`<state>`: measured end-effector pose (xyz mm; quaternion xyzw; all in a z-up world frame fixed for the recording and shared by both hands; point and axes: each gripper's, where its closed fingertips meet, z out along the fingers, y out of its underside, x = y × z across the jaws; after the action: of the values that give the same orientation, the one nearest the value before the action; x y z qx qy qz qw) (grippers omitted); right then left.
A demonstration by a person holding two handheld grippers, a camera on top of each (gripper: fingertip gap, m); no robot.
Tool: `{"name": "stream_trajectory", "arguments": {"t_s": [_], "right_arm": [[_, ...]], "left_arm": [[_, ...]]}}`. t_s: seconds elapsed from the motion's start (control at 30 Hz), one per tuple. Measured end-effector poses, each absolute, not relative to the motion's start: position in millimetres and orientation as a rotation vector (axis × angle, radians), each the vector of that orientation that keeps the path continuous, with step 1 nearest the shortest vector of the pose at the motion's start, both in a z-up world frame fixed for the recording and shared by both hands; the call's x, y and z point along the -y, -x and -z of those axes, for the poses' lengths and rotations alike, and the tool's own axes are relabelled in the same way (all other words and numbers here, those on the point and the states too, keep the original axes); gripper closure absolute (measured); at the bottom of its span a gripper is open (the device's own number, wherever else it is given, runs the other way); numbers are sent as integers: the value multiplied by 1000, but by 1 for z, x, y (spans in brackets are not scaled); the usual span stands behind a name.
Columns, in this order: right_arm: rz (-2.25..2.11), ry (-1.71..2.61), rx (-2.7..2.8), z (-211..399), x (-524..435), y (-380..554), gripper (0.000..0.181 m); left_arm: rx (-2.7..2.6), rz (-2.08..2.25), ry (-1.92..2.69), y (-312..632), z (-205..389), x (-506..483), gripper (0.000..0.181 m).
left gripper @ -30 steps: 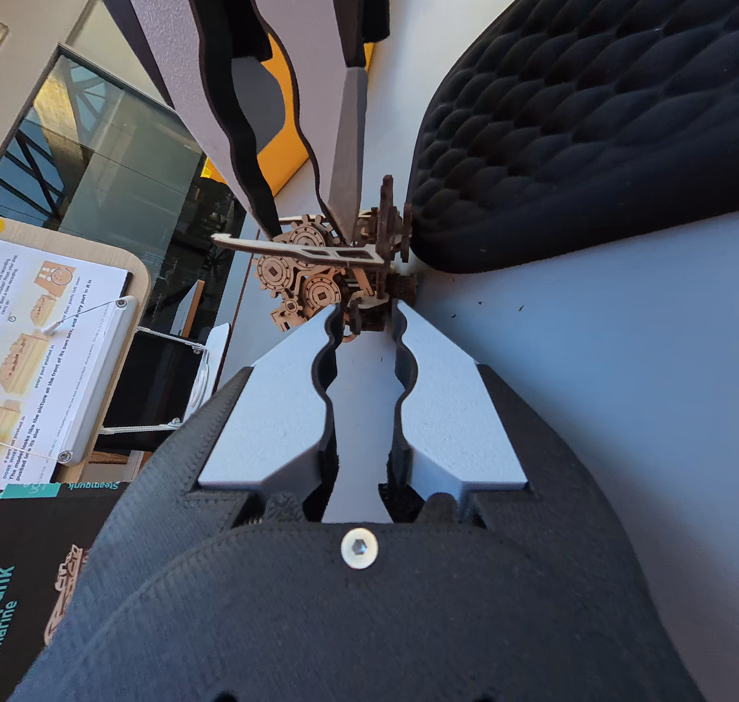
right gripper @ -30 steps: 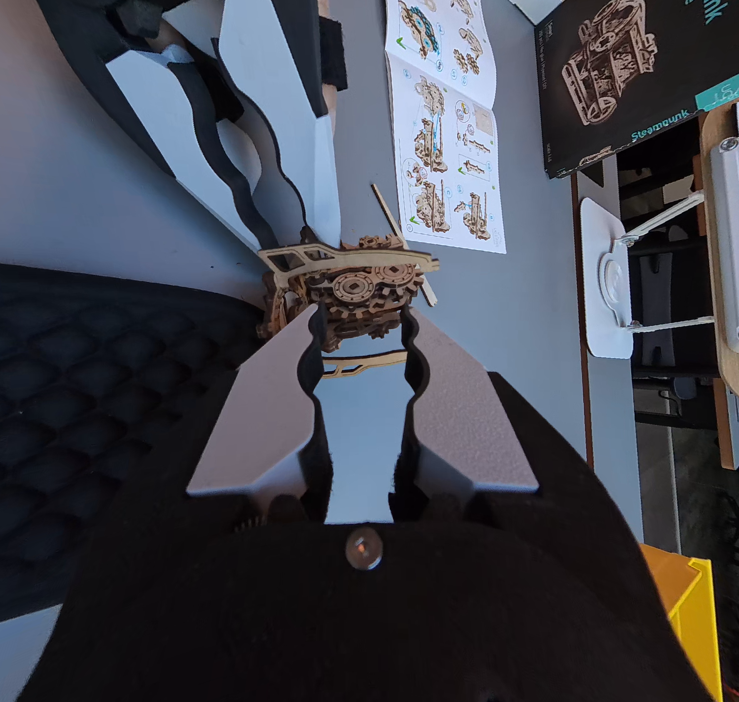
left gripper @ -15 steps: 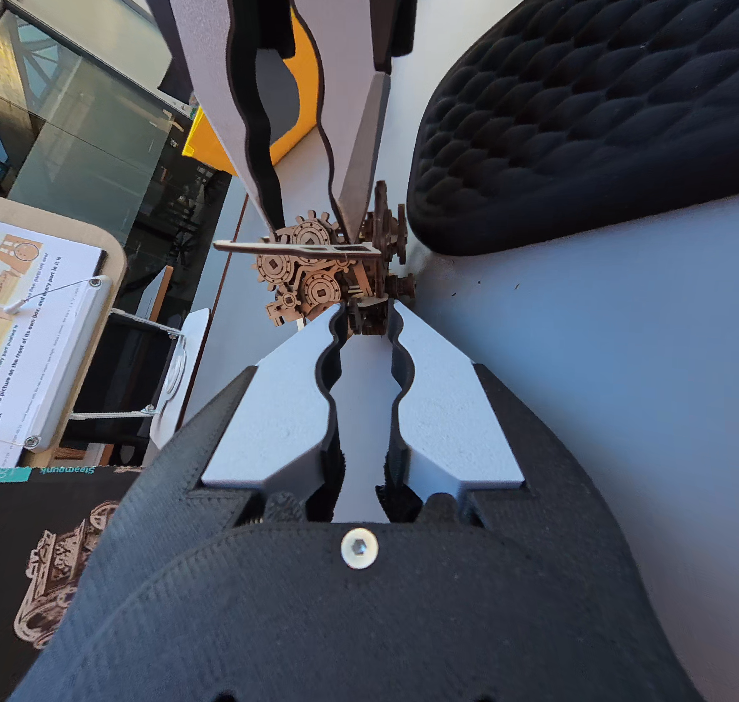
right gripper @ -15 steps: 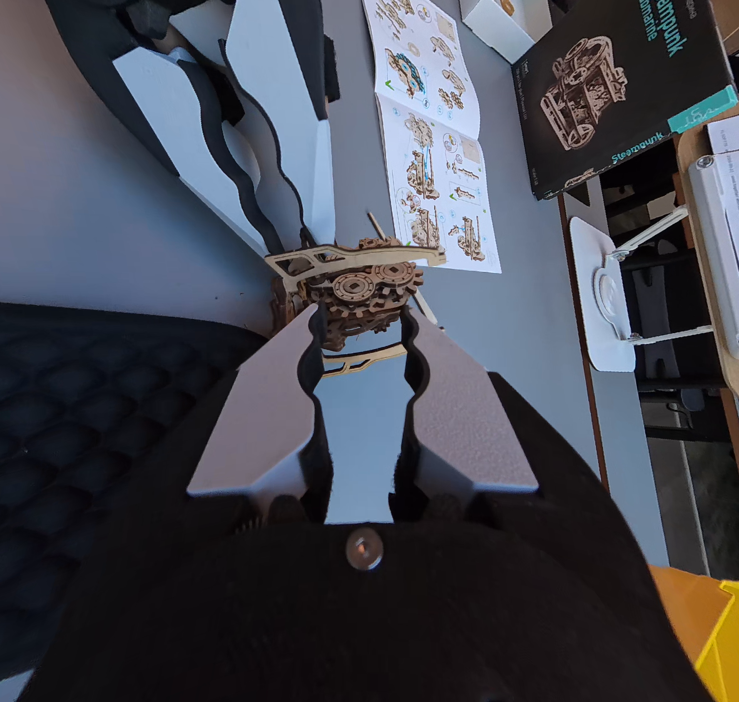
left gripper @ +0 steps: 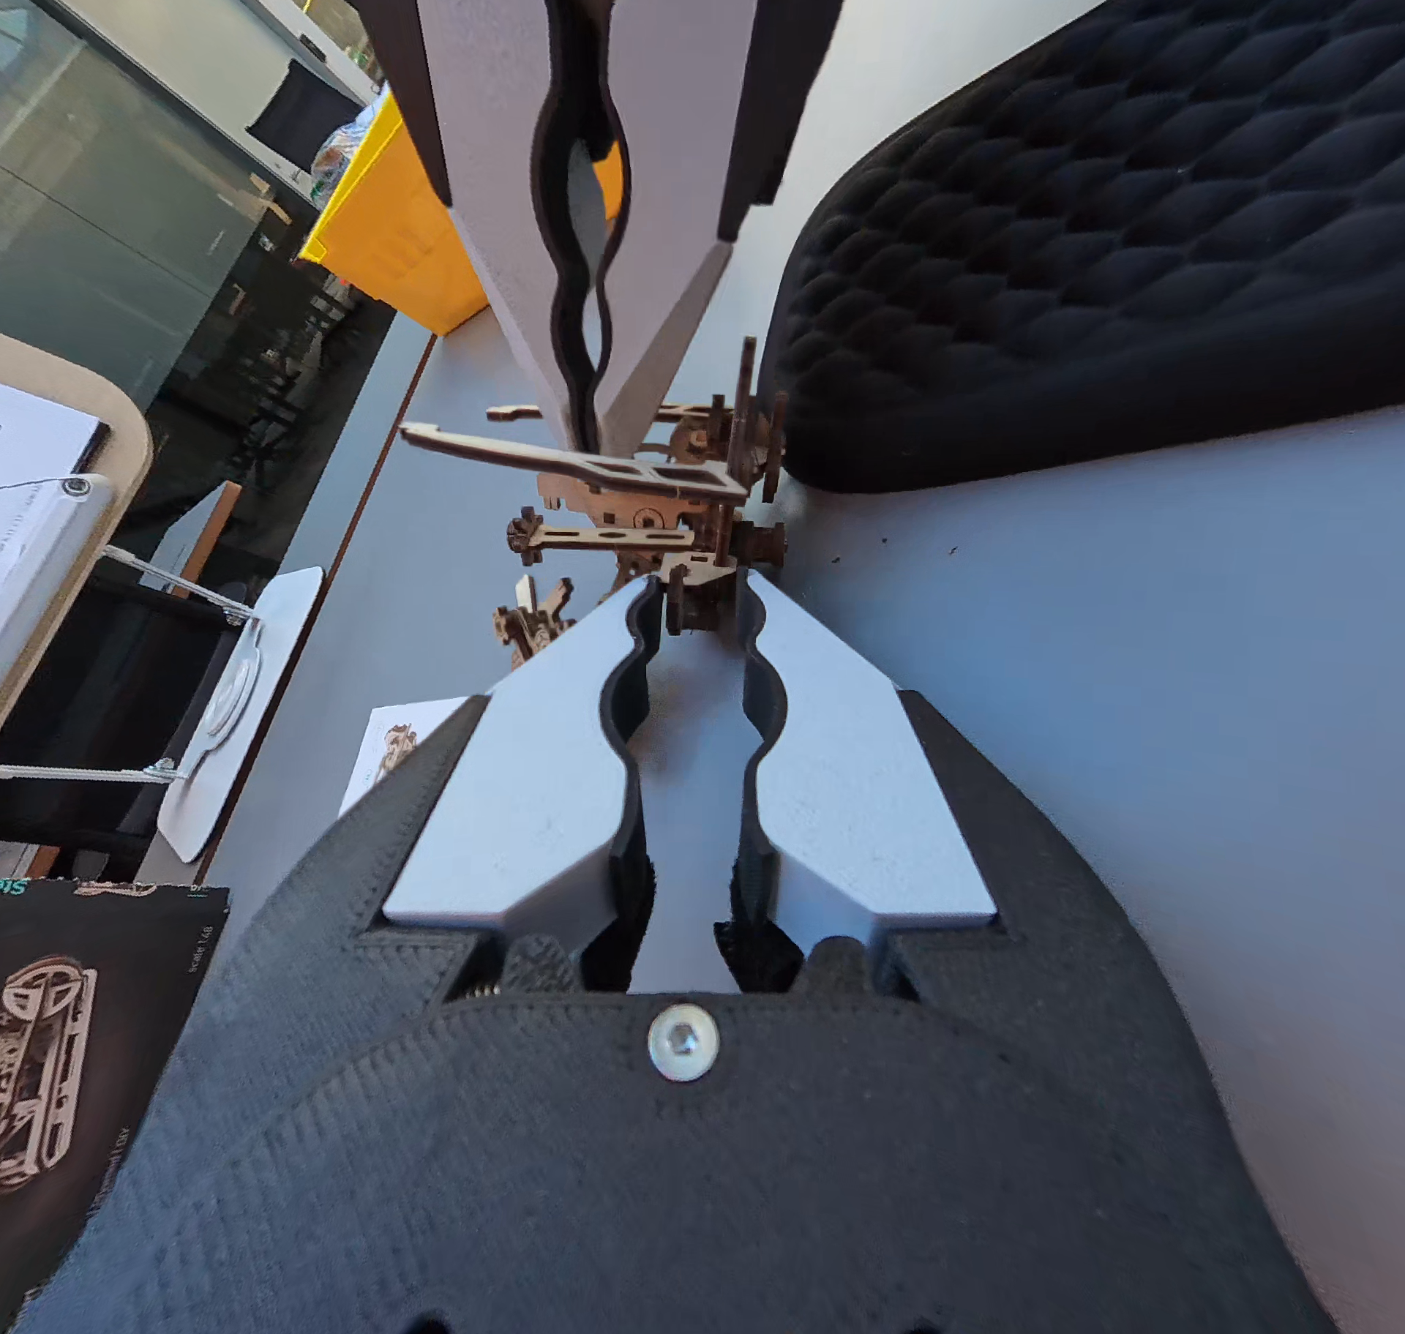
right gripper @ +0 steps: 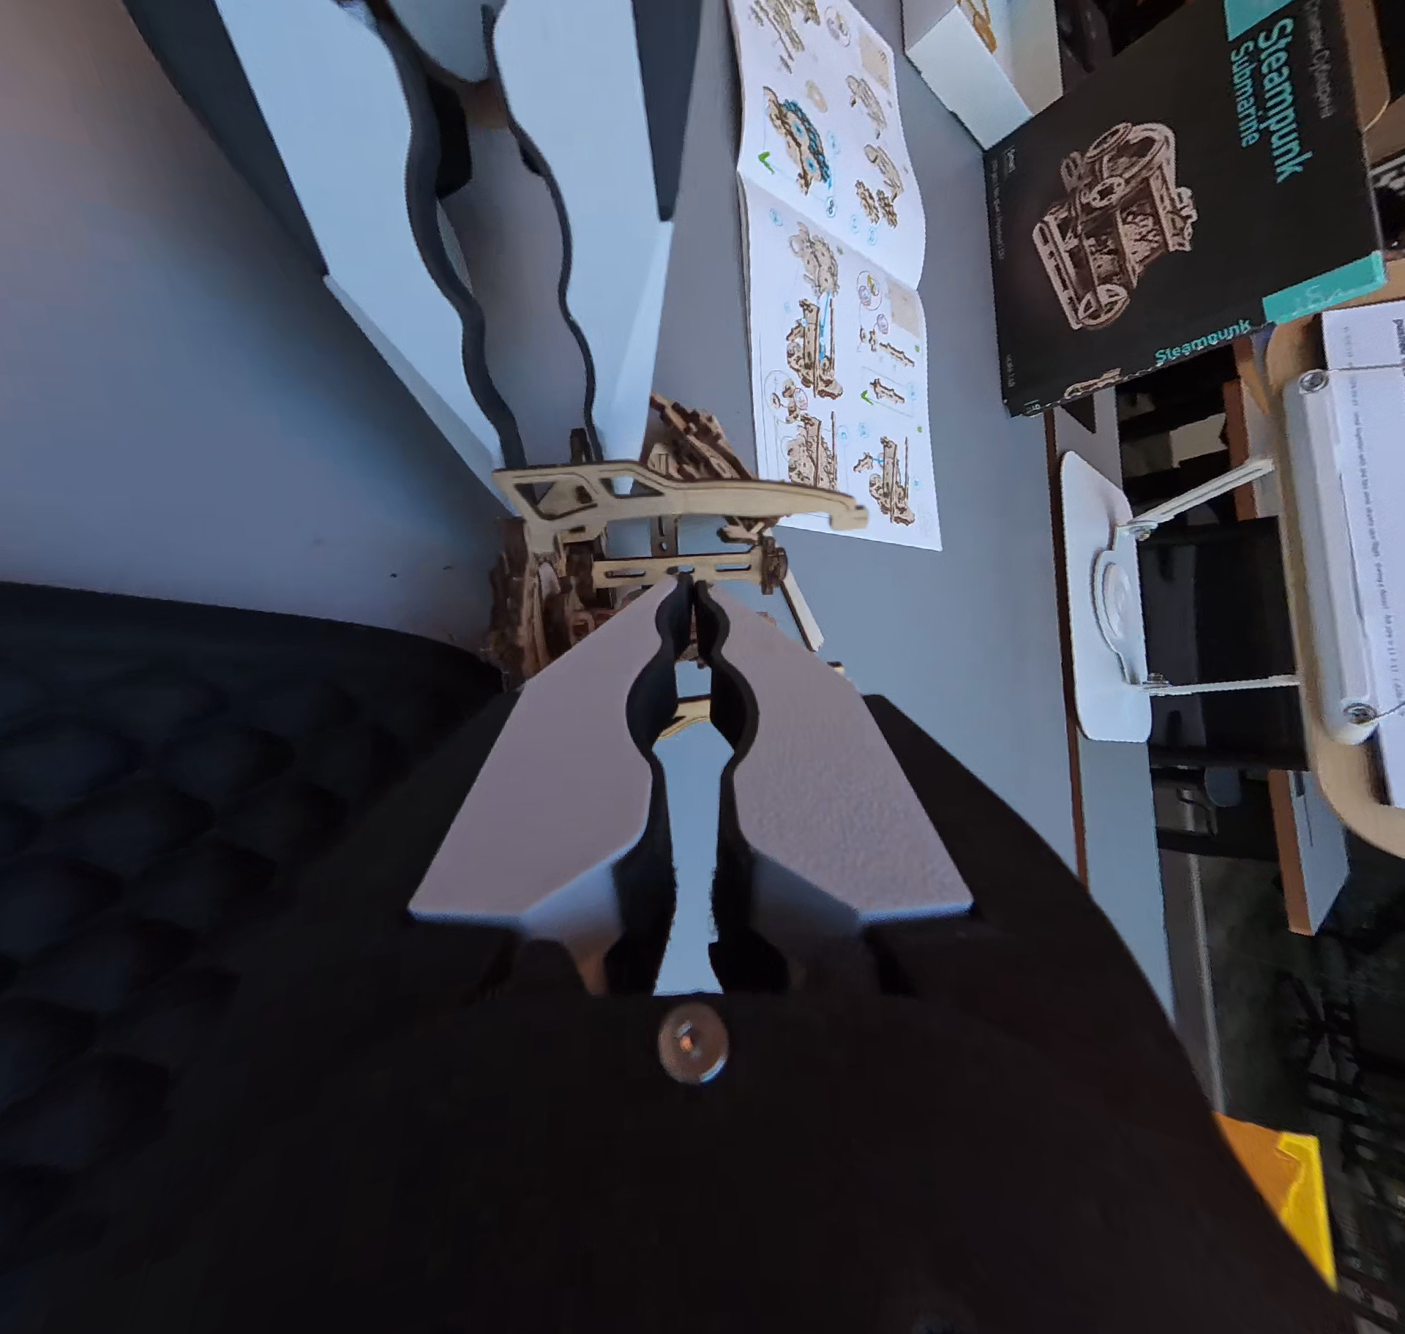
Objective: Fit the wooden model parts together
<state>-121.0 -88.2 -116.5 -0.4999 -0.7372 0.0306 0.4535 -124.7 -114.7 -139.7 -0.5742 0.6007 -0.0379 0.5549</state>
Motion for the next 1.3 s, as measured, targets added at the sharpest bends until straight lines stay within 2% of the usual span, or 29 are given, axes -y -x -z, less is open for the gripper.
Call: {"name": "stream_trajectory", "arguments": {"t_s": [0.2,0.43,0.5,0.63,0.77,0.83,0.97,1.0,1.1,1.3], "right_arm": [[-325,1420,1666,103,65,114,175],[-1217,1950,1606,78,47,141,137],[-1368,2111,1644,86,41,153,143],[-1545,2519,1728,111,48,165,140],[-1364,2856,1854,147,56,158,136],[-1500,2934,1822,141,67,164,141],[-1536,2975,1820,146,72,172,147],[-1563,2974,1827,145,75,174,157],[-1577,2931,1885,143,79,172,165],[-1397,2783,1835,129,68,164,167]], "left_arm": [[-1406,125,1382,131,139,117,164],[-1424,105,1356,130,139,120,164],[-1432,97,1346,130,140,121,164],[-1441,85,1339,131,140,121,164],[-1447,80,1332,131,141,122,164],[-1447,84,1331,131,141,122,164],[-1452,78,1326,131,141,121,164],[-1452,76,1325,131,141,121,164],[-1456,81,1324,130,142,122,164],[-1446,57,1355,132,144,118,164]]}}
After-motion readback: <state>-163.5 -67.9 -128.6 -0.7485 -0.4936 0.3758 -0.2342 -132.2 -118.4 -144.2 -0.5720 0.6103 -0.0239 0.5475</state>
